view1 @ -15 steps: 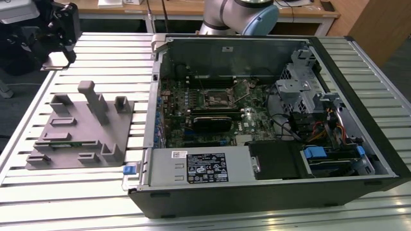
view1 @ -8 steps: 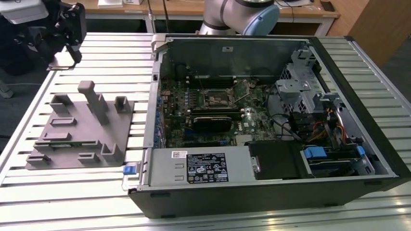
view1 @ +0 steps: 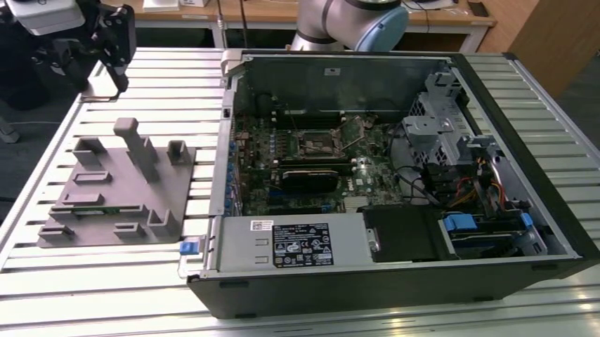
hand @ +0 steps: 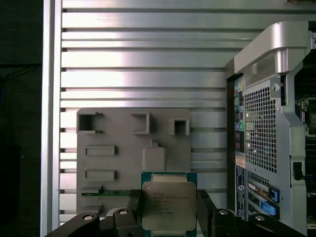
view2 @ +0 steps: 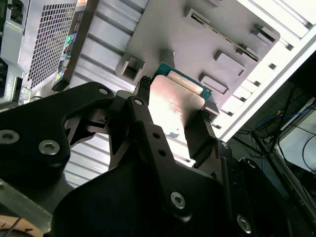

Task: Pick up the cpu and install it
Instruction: 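Pick up the cpu and move it towards the insertion slot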

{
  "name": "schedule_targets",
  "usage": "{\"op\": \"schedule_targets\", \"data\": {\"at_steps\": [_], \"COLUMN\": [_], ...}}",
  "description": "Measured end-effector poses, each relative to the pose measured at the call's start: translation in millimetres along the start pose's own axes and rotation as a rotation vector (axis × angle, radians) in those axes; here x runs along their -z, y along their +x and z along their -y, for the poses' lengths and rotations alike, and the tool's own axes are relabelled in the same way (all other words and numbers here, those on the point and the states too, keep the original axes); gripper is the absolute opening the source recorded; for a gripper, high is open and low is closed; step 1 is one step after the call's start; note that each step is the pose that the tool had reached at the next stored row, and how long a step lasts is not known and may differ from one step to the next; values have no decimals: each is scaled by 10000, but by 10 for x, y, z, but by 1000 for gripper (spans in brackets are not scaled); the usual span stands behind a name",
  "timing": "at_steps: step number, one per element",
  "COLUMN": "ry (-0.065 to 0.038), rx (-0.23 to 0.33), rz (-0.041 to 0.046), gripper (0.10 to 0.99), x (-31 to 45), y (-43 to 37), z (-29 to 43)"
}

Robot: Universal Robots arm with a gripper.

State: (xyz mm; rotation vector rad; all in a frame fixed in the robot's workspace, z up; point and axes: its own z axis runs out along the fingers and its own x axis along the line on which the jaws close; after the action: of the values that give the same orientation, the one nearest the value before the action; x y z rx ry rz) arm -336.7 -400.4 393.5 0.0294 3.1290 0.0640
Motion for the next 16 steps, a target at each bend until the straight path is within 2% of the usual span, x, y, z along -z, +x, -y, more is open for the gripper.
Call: {"op": "schedule_targets", "data": {"at_steps": [16], "ry": [-1], "rx": [0], "rz": [1], "gripper": [533], "x": [-1], "y": [-78], "z": [-2]}}
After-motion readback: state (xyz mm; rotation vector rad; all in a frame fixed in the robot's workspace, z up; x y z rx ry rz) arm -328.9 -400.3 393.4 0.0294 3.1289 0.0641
